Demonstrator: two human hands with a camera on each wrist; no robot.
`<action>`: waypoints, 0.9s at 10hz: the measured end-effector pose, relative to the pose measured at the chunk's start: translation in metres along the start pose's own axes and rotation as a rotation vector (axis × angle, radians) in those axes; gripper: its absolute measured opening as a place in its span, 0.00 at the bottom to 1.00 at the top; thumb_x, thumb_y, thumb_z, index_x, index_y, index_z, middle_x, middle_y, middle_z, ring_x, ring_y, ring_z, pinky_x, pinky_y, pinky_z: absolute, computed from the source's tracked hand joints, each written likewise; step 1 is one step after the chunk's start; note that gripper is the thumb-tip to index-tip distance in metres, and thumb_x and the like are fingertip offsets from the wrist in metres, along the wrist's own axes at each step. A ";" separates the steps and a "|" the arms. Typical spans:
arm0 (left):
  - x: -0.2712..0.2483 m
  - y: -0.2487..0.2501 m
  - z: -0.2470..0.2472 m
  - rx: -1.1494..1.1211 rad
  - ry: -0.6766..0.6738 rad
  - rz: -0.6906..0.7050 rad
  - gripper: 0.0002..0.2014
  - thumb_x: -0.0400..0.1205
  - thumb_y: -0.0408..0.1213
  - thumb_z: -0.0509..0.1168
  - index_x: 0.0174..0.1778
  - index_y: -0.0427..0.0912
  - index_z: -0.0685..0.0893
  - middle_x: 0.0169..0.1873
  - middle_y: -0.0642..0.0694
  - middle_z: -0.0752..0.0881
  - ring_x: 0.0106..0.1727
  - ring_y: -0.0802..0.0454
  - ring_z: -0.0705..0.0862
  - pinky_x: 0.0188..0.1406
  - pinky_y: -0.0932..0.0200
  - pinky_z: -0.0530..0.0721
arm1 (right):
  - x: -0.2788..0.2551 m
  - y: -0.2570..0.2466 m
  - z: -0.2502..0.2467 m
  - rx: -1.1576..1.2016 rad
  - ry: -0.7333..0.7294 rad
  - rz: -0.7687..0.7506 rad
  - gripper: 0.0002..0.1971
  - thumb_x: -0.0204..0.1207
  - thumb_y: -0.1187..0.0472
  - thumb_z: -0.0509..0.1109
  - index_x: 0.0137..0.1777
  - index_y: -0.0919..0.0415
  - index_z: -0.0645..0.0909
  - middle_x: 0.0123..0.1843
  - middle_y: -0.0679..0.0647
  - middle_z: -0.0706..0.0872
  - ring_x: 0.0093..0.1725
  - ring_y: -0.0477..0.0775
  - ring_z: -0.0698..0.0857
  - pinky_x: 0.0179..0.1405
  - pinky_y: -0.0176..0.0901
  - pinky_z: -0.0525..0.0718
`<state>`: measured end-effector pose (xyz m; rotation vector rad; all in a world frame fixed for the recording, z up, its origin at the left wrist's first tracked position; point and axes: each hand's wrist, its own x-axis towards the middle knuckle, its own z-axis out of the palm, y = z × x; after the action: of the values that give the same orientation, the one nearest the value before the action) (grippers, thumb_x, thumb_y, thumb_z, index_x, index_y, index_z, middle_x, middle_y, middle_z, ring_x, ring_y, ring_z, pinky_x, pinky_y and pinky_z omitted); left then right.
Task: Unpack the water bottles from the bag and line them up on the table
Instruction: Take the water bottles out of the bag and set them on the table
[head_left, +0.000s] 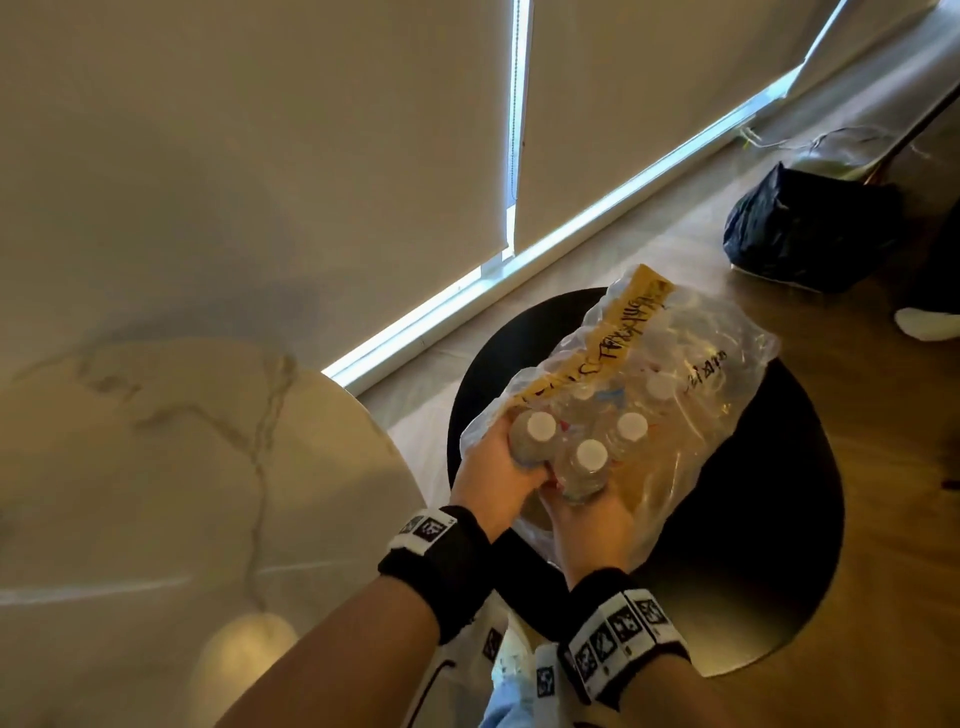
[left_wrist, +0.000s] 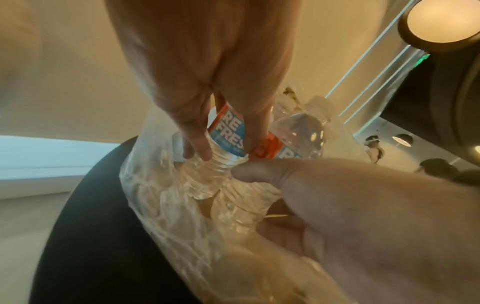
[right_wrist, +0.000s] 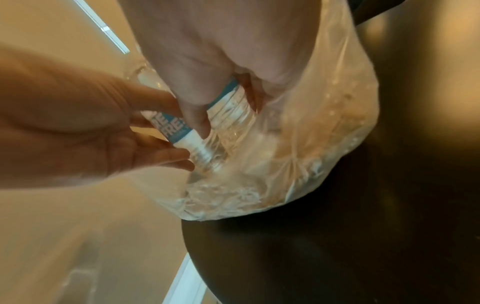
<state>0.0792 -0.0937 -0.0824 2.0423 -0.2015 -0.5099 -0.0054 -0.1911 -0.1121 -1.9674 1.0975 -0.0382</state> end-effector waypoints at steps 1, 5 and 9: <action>-0.034 0.011 -0.027 0.122 -0.108 -0.068 0.36 0.79 0.36 0.80 0.82 0.55 0.74 0.71 0.49 0.89 0.64 0.61 0.85 0.64 0.68 0.86 | -0.023 -0.006 -0.021 0.001 -0.072 -0.084 0.25 0.67 0.54 0.81 0.64 0.55 0.79 0.50 0.50 0.87 0.51 0.56 0.89 0.47 0.43 0.84; -0.249 -0.066 -0.222 -0.031 0.213 -0.247 0.28 0.79 0.38 0.83 0.67 0.67 0.80 0.57 0.63 0.94 0.59 0.63 0.93 0.63 0.61 0.95 | -0.230 -0.091 0.038 -0.091 -0.620 -0.391 0.27 0.62 0.48 0.79 0.62 0.43 0.77 0.56 0.41 0.85 0.55 0.49 0.85 0.54 0.46 0.85; -0.355 -0.181 -0.332 -0.033 0.414 -0.451 0.25 0.79 0.44 0.81 0.70 0.59 0.80 0.62 0.54 0.93 0.61 0.53 0.93 0.68 0.41 0.94 | -0.342 -0.099 0.200 -0.202 -0.858 -0.618 0.25 0.66 0.56 0.78 0.63 0.58 0.78 0.57 0.55 0.85 0.56 0.58 0.85 0.52 0.41 0.82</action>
<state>-0.1073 0.3836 0.0006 2.1124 0.5216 -0.3443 -0.0669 0.2072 -0.0482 -2.0941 -0.0694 0.5511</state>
